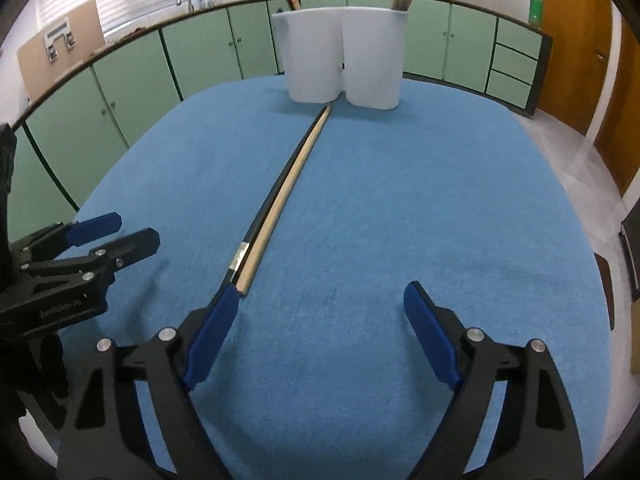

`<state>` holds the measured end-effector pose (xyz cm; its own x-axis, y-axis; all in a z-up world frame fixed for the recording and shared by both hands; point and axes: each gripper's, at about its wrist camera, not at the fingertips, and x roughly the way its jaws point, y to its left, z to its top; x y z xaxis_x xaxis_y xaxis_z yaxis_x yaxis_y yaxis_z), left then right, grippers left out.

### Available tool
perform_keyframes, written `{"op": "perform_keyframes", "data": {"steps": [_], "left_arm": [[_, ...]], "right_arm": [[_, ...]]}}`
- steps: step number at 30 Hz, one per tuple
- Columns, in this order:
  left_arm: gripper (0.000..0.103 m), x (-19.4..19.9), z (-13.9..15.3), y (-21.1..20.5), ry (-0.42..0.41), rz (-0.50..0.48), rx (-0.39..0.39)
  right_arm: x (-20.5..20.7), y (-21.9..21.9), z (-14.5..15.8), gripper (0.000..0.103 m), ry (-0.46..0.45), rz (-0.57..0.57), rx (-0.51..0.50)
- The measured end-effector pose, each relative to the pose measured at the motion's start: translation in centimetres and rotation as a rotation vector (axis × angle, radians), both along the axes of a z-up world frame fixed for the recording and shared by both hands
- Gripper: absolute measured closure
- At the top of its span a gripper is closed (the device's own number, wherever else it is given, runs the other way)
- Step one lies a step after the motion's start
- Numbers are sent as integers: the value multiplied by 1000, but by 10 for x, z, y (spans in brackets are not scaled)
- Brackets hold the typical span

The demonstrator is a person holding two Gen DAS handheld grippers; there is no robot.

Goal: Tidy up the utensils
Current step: 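Move both open tools back to the last two chopsticks, then grasp the plain wooden chopstick with the right tool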

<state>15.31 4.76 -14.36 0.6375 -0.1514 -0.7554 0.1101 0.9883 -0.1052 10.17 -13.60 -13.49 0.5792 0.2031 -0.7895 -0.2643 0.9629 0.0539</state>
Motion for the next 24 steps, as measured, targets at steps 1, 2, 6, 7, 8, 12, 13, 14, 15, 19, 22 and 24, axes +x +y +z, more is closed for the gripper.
{"op": "perform_keyframes", "data": {"steps": [1, 2, 6, 7, 8, 12, 13, 14, 15, 19, 22, 24], "left_arm": [[30, 0, 0, 0, 0, 1, -4], [30, 1, 0, 0, -1, 3, -7], [30, 1, -1, 3, 3, 8, -16], [30, 0, -1, 4, 3, 8, -19], [30, 0, 0, 5, 2, 8, -20], [29, -1, -1, 5, 4, 10, -20], [29, 0, -1, 6, 5, 12, -21], [29, 0, -1, 6, 6, 14, -23], [29, 0, -1, 7, 7, 17, -24], [29, -1, -1, 9, 5, 23, -23], [29, -2, -1, 10, 6, 24, -23], [29, -1, -2, 10, 10, 25, -22]], "right_arm": [[1, -1, 0, 20, 4, 2, 3], [1, 0, 0, 20, 6, 5, 3], [2, 5, -2, 21, 1, 19, -26], [2, 7, -2, 21, 1, 20, -35], [3, 9, -4, 21, 5, 19, -42], [5, 12, -5, 22, 10, 19, -58], [6, 14, -5, 23, 9, 21, -57], [6, 15, -5, 23, 8, 22, -57], [7, 17, -4, 24, 7, 26, -53], [7, 22, -4, 30, 7, 27, -48], [3, 23, -3, 41, -1, 24, -55], [2, 24, -4, 50, -3, 24, -53]]}}
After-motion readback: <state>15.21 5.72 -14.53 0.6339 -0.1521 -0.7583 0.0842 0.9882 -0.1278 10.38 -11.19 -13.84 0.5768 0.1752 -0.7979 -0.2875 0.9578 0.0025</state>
